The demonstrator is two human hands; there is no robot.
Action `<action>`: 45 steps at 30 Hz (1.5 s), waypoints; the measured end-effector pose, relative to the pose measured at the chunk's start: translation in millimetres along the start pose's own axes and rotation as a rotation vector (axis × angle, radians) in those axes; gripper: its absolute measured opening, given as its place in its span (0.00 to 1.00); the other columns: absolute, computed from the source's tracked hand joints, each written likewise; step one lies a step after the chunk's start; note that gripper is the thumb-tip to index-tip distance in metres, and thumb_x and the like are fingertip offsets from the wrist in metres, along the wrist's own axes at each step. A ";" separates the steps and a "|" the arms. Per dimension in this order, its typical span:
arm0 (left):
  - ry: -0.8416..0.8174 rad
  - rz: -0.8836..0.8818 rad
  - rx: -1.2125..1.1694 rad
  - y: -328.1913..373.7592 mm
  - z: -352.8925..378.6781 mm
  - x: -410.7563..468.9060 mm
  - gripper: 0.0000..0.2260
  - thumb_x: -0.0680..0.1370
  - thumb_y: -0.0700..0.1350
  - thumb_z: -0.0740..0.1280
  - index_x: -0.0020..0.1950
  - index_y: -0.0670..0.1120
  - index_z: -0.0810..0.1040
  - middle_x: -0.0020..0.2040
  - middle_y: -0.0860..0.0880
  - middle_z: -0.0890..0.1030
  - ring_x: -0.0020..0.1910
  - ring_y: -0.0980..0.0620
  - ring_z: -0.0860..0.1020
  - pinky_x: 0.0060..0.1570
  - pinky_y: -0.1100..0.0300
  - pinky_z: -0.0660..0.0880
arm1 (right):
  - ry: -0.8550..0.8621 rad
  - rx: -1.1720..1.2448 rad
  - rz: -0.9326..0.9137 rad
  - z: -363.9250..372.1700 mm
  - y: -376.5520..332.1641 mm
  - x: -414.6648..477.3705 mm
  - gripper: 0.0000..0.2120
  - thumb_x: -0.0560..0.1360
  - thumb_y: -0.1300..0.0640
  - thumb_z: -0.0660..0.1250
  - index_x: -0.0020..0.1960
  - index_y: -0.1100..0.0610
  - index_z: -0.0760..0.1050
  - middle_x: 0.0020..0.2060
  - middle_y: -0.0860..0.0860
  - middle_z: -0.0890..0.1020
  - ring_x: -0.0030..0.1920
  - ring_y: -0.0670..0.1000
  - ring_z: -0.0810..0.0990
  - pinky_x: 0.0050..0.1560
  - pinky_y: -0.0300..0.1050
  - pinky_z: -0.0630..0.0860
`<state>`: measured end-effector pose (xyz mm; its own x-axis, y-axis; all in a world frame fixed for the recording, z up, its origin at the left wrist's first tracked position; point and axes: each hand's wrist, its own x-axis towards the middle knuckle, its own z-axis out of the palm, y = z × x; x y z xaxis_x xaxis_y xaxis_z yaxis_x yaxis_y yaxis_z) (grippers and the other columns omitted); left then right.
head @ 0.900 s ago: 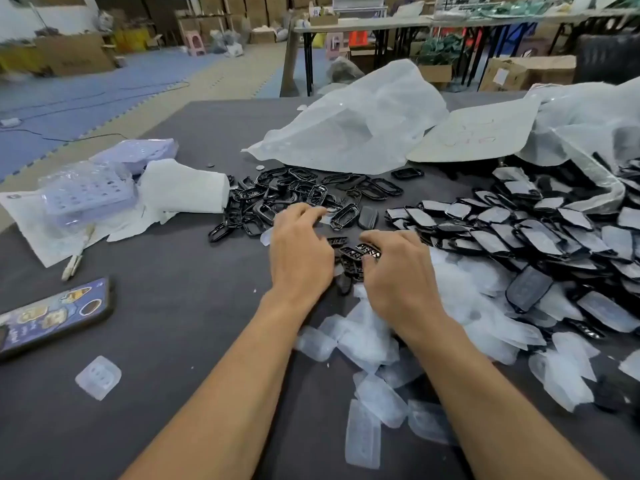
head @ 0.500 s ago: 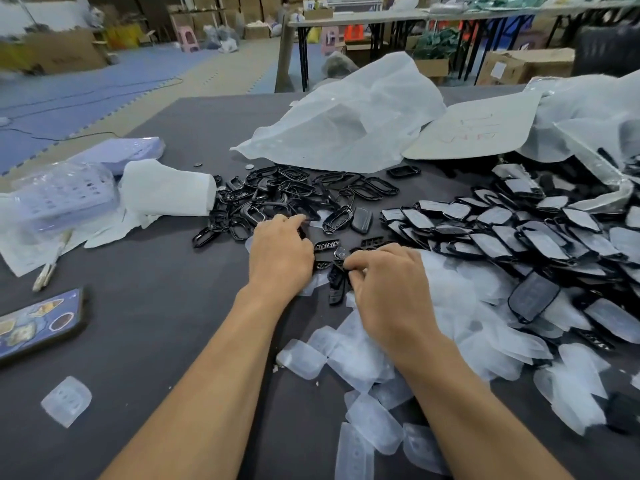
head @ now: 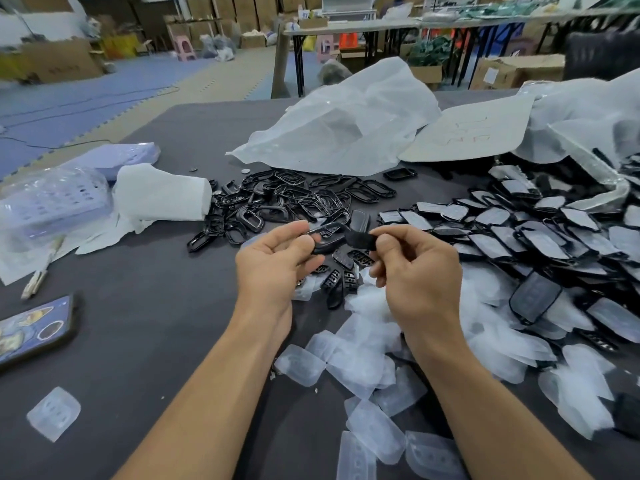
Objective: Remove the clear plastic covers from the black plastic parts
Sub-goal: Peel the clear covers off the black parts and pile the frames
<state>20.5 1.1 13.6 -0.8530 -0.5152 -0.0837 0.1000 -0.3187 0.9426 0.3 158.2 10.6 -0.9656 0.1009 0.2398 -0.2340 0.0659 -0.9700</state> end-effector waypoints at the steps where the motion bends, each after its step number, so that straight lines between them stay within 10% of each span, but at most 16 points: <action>1: -0.022 -0.021 -0.014 -0.1 0.2 0.2 0.12 0.77 0.27 0.70 0.51 0.43 0.85 0.40 0.47 0.87 0.39 0.53 0.86 0.38 0.66 0.81 | -0.015 0.051 0.020 -1.0 0.0 0.6 0.10 0.81 0.64 0.68 0.45 0.53 0.84 0.31 0.50 0.83 0.28 0.48 0.81 0.30 0.40 0.78; 23: -0.239 -0.215 -0.059 -1.8 12.7 -4.9 0.14 0.77 0.29 0.69 0.42 0.45 0.89 0.45 0.43 0.88 0.36 0.53 0.87 0.35 0.65 0.82 | -0.112 0.380 0.296 -10.7 1.8 17.6 0.10 0.78 0.71 0.68 0.43 0.61 0.84 0.33 0.55 0.85 0.29 0.50 0.82 0.33 0.38 0.80; 34: -0.120 0.102 0.414 -9.3 8.7 -3.7 0.05 0.70 0.41 0.79 0.40 0.52 0.88 0.38 0.45 0.87 0.36 0.45 0.84 0.42 0.54 0.81 | -0.175 0.400 0.337 -19.7 0.4 18.1 0.10 0.79 0.70 0.68 0.45 0.61 0.85 0.34 0.55 0.84 0.30 0.49 0.80 0.33 0.38 0.78; 40: -0.279 0.334 0.753 -9.3 5.5 -7.4 0.07 0.68 0.46 0.78 0.39 0.60 0.85 0.34 0.57 0.85 0.32 0.61 0.81 0.34 0.70 0.76 | -0.178 0.435 0.356 -20.3 -1.4 17.5 0.10 0.78 0.71 0.68 0.44 0.61 0.85 0.33 0.55 0.84 0.30 0.49 0.81 0.33 0.38 0.79; 45: -0.342 0.075 0.347 -11.3 20.1 -17.3 0.09 0.78 0.35 0.73 0.46 0.49 0.88 0.39 0.44 0.87 0.33 0.50 0.83 0.35 0.59 0.81 | -0.135 0.486 0.383 -24.5 -2.5 15.4 0.09 0.76 0.73 0.69 0.50 0.62 0.85 0.34 0.56 0.84 0.32 0.50 0.83 0.35 0.38 0.81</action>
<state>23.8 29.6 10.9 -0.9751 -0.2174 0.0443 0.0403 0.0230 0.9989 -11.2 183.9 17.7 -0.9894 -0.1007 -0.1044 0.1369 -0.4112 -0.9012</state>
